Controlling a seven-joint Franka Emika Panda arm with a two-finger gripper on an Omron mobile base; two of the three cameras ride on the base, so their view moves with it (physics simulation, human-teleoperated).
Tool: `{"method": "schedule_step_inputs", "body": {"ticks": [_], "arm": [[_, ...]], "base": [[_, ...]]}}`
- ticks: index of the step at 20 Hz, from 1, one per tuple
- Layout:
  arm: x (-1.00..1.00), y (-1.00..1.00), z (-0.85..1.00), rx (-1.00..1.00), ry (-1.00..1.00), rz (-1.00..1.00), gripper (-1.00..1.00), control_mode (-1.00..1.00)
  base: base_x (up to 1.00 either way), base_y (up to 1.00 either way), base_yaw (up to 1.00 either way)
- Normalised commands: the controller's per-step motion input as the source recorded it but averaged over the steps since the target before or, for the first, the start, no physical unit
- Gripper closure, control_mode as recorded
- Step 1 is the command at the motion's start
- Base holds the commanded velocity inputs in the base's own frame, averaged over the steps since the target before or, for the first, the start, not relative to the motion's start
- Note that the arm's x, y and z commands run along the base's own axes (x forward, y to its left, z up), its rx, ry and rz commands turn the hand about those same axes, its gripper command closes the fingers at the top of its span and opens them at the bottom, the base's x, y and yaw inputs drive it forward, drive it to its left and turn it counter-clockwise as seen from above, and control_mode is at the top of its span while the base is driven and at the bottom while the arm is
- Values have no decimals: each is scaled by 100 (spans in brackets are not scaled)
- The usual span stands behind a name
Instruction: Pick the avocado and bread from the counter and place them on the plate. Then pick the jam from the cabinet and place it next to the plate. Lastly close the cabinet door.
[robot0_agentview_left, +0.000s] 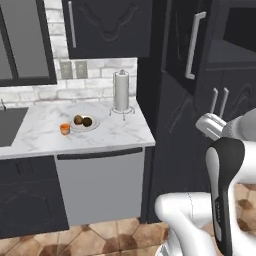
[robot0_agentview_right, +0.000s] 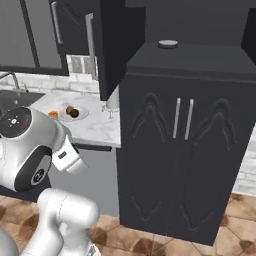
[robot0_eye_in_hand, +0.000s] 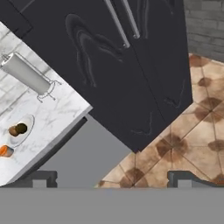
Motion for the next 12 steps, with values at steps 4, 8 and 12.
{"method": "schedule_step_inputs", "body": {"ticks": [4,8,12], "arm": [[0,0,0,0,0,0,-100,100],[0,0,0,0,0,0,-100,100],[0,0,0,0,0,0,-100,100]], "base": [[-3,-64,0],[0,-56,0],[0,-46,0]]}}
